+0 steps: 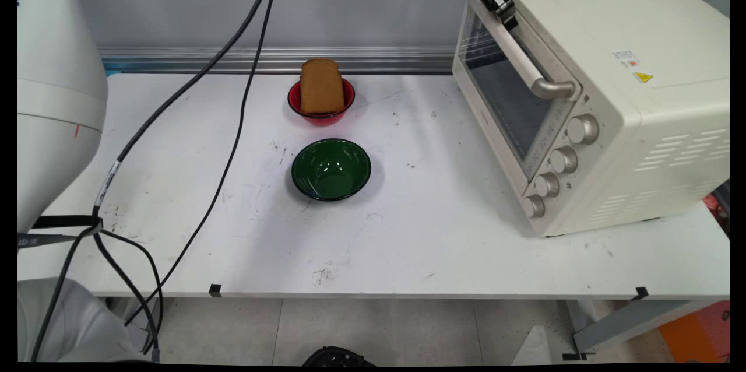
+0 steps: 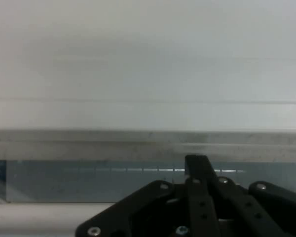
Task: Open the oven
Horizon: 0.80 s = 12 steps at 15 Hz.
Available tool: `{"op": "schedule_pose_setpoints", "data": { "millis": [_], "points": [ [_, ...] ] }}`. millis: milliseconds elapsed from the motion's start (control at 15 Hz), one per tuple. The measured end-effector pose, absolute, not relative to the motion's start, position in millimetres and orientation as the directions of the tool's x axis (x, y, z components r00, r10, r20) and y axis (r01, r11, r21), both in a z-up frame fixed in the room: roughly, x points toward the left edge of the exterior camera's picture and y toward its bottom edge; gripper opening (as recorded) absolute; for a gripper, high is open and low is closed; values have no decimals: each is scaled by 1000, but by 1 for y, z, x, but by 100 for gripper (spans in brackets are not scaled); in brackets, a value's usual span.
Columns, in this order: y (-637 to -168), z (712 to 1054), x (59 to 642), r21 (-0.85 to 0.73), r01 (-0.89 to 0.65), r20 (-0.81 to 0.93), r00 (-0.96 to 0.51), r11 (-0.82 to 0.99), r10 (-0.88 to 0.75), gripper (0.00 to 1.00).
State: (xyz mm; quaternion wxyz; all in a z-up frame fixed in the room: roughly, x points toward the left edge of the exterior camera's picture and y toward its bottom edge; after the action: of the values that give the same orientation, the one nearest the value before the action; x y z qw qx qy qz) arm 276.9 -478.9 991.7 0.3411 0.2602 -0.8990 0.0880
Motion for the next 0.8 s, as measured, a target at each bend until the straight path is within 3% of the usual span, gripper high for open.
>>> {"op": "schedule_pose_setpoints", "data": {
  "millis": [800],
  "points": [
    [-465,984,293,3,-529,619,-666,849,-417,0]
  ]
}}
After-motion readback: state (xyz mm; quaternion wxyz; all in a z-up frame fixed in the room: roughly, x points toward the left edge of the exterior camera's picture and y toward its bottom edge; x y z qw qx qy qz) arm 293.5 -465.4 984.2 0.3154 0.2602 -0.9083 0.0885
